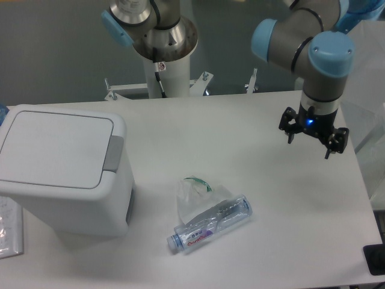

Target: Open the trash can

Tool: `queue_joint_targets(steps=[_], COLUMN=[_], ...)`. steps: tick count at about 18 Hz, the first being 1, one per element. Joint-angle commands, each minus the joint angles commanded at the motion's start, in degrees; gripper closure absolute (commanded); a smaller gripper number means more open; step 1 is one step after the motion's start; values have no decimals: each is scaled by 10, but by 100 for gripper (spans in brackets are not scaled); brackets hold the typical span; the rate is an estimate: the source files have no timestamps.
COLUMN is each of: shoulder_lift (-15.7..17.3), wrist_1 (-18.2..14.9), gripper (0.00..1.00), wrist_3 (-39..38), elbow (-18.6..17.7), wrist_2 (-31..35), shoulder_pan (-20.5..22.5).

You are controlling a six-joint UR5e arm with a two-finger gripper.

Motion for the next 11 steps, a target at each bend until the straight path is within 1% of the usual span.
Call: queue_joint_targets(steps=[11], shoulder_lift=[1], wrist_1=[0], gripper=[0], wrist_3=[-6], elbow=[1], wrist_2=[-12], shoulder_pan=[3])
